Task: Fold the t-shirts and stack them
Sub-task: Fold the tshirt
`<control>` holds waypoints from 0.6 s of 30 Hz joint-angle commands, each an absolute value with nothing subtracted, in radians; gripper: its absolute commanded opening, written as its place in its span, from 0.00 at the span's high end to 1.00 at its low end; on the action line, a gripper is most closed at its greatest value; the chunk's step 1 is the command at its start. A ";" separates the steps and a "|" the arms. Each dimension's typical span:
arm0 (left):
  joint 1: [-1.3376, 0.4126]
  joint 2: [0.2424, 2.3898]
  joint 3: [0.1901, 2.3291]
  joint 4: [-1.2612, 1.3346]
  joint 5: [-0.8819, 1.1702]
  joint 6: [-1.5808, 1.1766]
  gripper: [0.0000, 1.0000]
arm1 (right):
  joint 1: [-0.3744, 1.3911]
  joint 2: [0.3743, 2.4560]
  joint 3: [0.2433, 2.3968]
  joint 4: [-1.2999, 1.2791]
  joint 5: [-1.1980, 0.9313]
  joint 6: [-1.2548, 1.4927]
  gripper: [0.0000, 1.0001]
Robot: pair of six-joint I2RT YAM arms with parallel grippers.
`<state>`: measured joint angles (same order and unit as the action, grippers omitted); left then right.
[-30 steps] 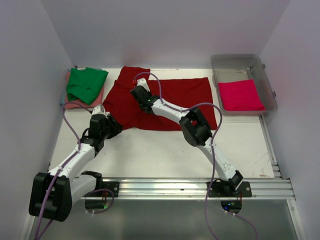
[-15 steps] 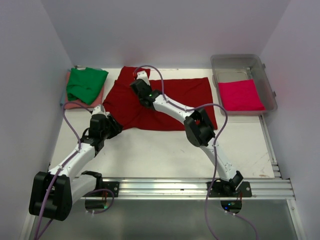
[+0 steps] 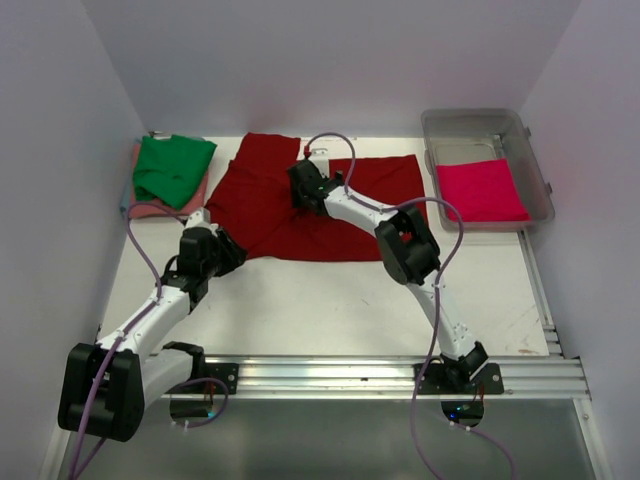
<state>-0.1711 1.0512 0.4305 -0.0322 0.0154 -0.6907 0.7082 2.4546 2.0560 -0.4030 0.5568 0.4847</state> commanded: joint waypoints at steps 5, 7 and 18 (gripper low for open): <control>-0.167 1.110 0.492 0.157 0.129 -0.630 0.53 | 0.764 2.168 1.719 -0.204 0.690 0.486 0.01; -0.167 1.153 0.502 0.213 0.170 -0.632 0.57 | 0.768 2.090 1.652 -0.167 0.710 0.482 0.01; -0.163 1.525 0.643 0.305 0.166 -0.614 1.00 | 0.770 1.905 1.425 -0.219 0.788 0.432 0.43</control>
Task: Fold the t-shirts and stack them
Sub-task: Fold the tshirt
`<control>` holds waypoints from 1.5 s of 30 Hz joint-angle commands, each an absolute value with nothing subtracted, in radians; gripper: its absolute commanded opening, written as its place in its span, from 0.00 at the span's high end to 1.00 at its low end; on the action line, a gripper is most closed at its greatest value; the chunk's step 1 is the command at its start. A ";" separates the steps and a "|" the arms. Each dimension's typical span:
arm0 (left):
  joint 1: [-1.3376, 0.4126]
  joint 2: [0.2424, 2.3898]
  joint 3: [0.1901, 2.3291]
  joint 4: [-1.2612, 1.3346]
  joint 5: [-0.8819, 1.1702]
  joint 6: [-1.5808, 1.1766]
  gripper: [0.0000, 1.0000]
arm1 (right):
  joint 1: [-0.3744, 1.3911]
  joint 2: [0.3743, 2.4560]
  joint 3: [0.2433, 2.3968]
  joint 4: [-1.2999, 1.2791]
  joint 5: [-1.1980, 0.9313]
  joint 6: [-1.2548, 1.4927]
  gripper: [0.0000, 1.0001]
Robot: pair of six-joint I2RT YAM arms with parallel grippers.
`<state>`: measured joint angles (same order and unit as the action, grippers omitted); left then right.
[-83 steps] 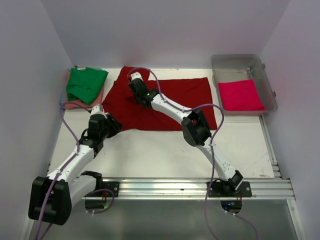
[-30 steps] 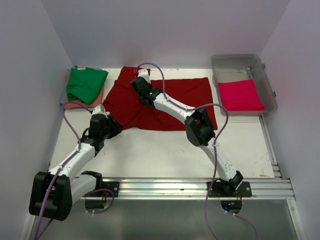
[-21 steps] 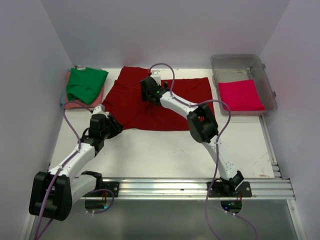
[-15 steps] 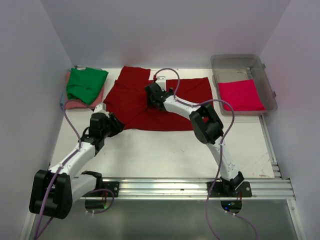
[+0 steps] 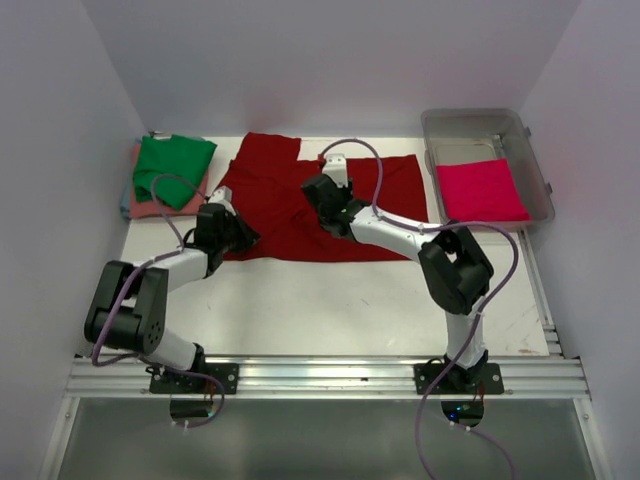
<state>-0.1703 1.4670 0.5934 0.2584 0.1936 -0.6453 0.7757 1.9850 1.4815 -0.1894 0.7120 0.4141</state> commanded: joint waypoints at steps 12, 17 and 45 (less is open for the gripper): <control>-0.140 1.401 0.563 -0.035 -0.034 -0.624 1.00 | 0.752 1.713 1.224 -0.574 0.997 0.722 1.00; -0.140 1.362 0.549 -0.127 -0.044 -0.626 1.00 | 0.715 1.689 1.135 -0.603 0.959 0.770 1.00; -0.140 1.193 0.502 0.139 0.090 -0.606 1.00 | 0.601 1.835 1.028 -0.345 0.761 0.661 1.00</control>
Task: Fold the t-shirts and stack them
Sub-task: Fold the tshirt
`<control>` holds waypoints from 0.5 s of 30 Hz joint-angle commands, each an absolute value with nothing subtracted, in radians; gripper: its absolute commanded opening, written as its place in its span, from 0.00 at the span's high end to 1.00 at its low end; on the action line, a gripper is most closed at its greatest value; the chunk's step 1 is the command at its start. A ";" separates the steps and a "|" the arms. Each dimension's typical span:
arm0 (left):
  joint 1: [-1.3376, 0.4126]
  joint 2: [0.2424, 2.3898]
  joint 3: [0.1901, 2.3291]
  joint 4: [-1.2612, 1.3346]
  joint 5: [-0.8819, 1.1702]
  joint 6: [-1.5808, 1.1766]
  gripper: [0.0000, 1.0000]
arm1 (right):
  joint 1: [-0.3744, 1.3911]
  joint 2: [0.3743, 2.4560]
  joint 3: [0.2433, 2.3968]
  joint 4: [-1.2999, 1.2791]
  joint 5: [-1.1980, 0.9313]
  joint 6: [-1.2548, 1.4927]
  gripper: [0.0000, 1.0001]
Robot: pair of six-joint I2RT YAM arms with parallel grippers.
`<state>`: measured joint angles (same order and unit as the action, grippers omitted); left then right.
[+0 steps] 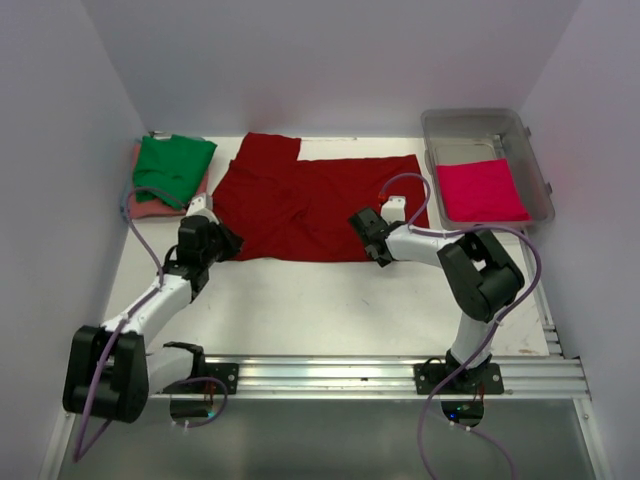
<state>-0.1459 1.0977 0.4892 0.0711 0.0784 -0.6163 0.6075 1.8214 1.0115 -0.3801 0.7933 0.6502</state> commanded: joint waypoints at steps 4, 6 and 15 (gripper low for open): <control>-0.141 1.336 0.486 0.305 0.092 -0.611 1.00 | 0.601 1.850 1.031 -0.347 0.736 0.666 1.00; -0.140 1.362 0.491 0.330 0.077 -0.589 1.00 | 0.601 1.842 1.023 -0.348 0.727 0.673 1.00; -0.140 1.428 0.509 0.181 0.003 -0.581 1.00 | 0.603 1.761 0.980 -0.380 0.703 0.684 1.00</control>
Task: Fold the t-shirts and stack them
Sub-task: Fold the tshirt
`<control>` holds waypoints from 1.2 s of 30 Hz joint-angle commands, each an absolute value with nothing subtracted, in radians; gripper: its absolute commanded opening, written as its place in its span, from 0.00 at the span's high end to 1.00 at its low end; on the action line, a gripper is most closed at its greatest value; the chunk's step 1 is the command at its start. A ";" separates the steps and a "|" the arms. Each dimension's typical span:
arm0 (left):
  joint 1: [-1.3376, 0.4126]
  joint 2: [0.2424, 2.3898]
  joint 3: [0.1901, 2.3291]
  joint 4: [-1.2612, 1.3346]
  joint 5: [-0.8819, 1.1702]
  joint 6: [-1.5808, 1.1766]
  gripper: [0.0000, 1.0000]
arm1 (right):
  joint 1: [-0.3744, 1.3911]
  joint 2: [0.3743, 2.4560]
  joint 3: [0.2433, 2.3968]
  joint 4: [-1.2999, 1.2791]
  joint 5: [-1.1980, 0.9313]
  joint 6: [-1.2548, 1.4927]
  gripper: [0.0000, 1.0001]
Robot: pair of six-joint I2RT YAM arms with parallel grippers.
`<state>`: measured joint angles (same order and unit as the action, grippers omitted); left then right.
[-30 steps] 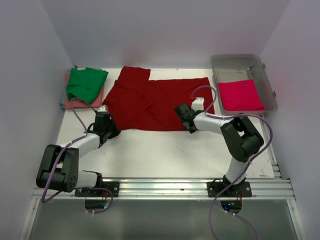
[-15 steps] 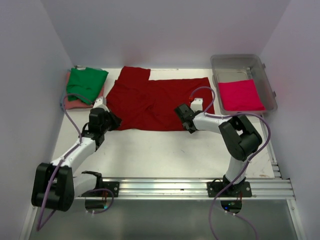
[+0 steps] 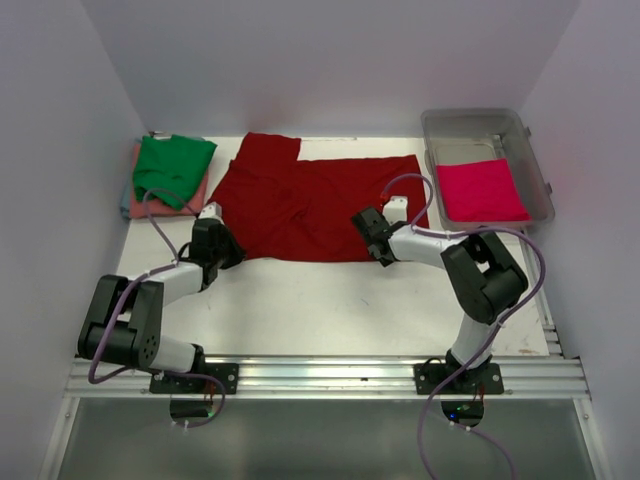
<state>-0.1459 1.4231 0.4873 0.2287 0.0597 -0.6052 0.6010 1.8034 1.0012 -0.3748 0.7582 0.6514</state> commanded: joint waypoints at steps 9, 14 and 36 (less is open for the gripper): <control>-0.140 1.615 0.658 -0.235 -0.138 -0.652 1.00 | 0.589 1.753 0.940 -0.405 0.600 0.703 1.00; -0.140 1.640 0.650 -0.331 -0.017 -0.675 1.00 | 0.583 1.764 0.917 -0.472 0.522 0.741 1.00; -0.222 1.258 0.529 -0.775 0.348 -0.641 1.00 | 0.644 1.643 0.715 -0.727 0.152 0.813 1.00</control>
<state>-0.2100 1.2861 0.5419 -0.6102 0.3279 -0.6689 0.6098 1.5921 0.8474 -0.5297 0.3805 0.7658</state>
